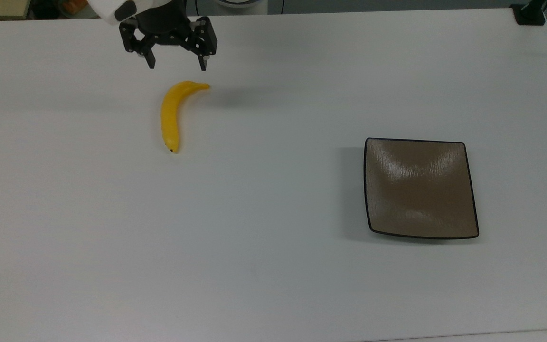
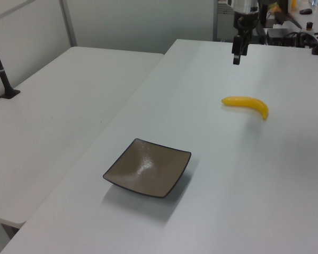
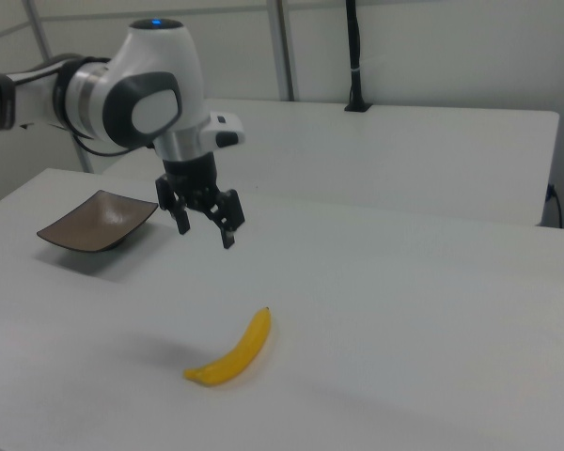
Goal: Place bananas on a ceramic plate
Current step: 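Lower the gripper onto the banana and close it around the middle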
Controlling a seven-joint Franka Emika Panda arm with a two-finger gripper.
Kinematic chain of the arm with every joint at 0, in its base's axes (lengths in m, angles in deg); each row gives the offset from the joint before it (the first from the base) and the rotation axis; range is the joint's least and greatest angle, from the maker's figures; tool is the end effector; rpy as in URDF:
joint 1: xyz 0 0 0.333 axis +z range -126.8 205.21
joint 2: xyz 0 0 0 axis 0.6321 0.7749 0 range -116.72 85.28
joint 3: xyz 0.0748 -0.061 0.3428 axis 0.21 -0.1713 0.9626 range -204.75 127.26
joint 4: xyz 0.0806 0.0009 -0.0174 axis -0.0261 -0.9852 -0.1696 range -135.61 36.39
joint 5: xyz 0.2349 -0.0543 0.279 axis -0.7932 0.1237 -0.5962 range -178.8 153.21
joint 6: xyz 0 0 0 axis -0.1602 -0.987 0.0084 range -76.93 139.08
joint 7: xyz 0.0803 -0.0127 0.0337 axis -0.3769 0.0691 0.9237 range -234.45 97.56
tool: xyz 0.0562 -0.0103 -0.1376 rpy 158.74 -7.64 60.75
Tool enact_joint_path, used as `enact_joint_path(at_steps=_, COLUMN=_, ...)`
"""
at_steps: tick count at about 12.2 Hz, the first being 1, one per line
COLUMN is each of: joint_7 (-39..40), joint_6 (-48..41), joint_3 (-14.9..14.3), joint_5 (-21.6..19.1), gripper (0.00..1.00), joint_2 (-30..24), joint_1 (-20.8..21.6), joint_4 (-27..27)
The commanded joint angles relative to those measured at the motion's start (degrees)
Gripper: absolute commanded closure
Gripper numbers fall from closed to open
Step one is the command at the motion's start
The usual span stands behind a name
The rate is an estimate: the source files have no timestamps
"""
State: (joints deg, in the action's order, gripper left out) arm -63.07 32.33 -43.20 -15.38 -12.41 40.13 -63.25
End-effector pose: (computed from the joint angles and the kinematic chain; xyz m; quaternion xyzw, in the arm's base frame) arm 0.5614 -0.0286 0.5111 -0.9997 -0.0093 -0.0129 0.0183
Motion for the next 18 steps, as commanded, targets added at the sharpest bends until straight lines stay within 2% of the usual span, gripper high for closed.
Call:
enact_joint_path(at_steps=1, joint_7=3.7, joint_6=0.0, joint_3=0.2, joint_5=3.5, gripper=0.0, joint_2=-0.2, joint_1=-1.8, joint_4=-5.1)
enact_joint_path(at_steps=5, joint_7=3.7, joint_6=7.2, joint_3=0.2, joint_5=5.2, gripper=0.0, joint_2=0.8, joint_1=-2.6, joint_4=-12.8)
enact_joint_path(at_steps=8, joint_7=3.7, joint_6=10.9, joint_3=0.2, joint_5=7.8, gripper=0.0, joint_2=4.3, joint_1=-3.5, joint_4=-14.2)
enact_joint_path(at_steps=13, joint_7=3.5, joint_6=21.4, joint_3=0.1, joint_5=7.9, gripper=0.0, joint_2=8.6, joint_1=-4.4, joint_4=-16.2)
enact_joint_path(at_steps=16, joint_7=3.6, joint_6=23.8, joint_3=0.1, joint_5=7.9, gripper=0.01, joint_2=10.1, joint_1=-4.4, joint_4=-16.2)
enact_joint_path(at_steps=17, joint_7=3.8, joint_6=23.8, joint_3=0.1, joint_5=7.9, gripper=0.08, joint_2=10.4, joint_1=-4.4, joint_4=-16.2)
enact_joint_path(at_steps=18, joint_7=4.2, joint_6=23.8, joint_3=0.1, joint_5=7.9, gripper=0.21, joint_2=10.4, joint_1=-4.4, joint_4=-16.2)
